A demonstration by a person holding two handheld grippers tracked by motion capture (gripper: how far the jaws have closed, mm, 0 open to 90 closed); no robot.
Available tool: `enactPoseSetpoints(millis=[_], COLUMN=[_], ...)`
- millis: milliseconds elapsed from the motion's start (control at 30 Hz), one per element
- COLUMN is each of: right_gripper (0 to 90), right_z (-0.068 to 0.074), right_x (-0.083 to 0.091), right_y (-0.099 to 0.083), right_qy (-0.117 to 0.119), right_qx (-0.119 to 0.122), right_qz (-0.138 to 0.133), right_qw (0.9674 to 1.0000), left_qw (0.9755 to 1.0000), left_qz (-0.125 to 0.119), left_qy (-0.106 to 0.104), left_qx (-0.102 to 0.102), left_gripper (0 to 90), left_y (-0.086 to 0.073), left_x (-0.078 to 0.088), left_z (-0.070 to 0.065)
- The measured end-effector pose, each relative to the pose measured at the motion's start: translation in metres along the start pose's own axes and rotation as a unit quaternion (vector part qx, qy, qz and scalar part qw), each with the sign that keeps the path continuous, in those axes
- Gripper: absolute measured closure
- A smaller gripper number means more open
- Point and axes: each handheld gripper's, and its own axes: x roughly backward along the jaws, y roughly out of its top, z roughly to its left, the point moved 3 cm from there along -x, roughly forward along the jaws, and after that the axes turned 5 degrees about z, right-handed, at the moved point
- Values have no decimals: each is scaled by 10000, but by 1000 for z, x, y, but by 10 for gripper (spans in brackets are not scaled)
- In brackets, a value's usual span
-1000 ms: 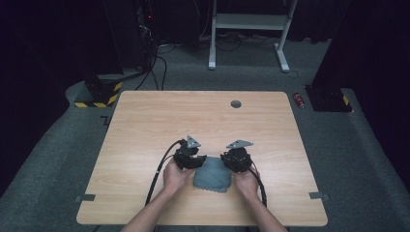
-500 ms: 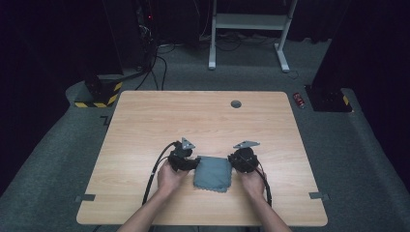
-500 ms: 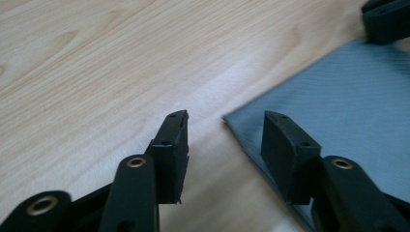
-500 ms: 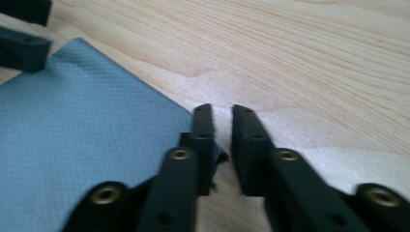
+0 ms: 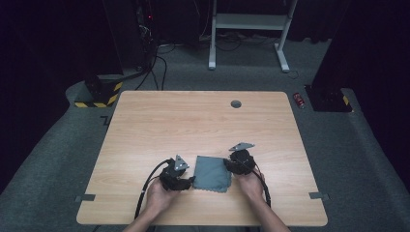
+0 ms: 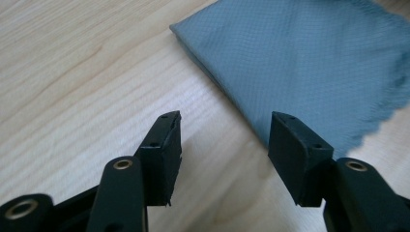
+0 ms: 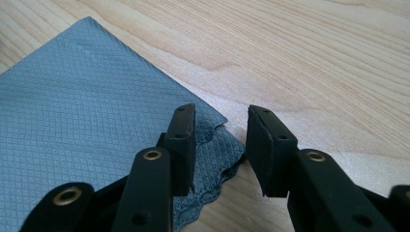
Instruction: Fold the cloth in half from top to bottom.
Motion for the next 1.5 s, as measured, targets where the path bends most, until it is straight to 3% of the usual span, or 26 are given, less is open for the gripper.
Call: enactPoseSetpoints(millis=[67, 233, 400, 500, 700, 867, 900, 1100, 1133, 1167, 1300, 1500], right_gripper=[638, 632, 603, 593, 623, 719, 739, 881, 884, 885, 889, 891], right_z=[0, 0, -4, -8, -6, -3, -3, 0, -1, -1, -3, -3], right_x=[0, 0, 5, 8, 0, -1, -1, -2, -3, -3, 1, -2], right_y=[0, 0, -2, -2, 1, 5, 5, 9, 11, 12, 20, 33], right_qy=[6, 24, 53, 61, 46, 116, 151, 94, 106, 112, 83, 75], right_qx=[-14, -26, -128, -228, -219, -78, -65, 162, 187, 157, 223, 242], right_qz=[-4, 12, -38, -80, 42, 127, 149, 259, 281, 271, 176, 96], right_qw=[10000, 10000, 9999, 9997, 9997, 9998, 9998, 9995, 9994, 9994, 9996, 9996], left_qw=[9999, 9993, 9999, 9998, 9990, 9984, 9987, 9990, 9994, 9995, 9992, 9994], left_qz=[-142, 204, 10, -123, 97, 302, 326, 361, 331, 314, 301, 93], left_qy=[-58, -36, -94, -91, 83, 142, 138, -141, -3, 3, -138, 16], left_qx=[23, -323, -110, 115, 435, 458, 355, 244, 123, 76, 228, 325], left_gripper=[457, 440, 441, 438, 435, 445, 454, 688, 779, 844, 872, 876], left_y=[1, -7, -5, 10, 43, 55, 57, 61, 61, 61, 61, 67], left_x=[5, -3, 8, 9, -24, -47, -50, -50, -49, -49, -47, -36], left_z=[-3, -13, -3, 11, 26, 27, 28, 24, 24, 24, 30, 43])
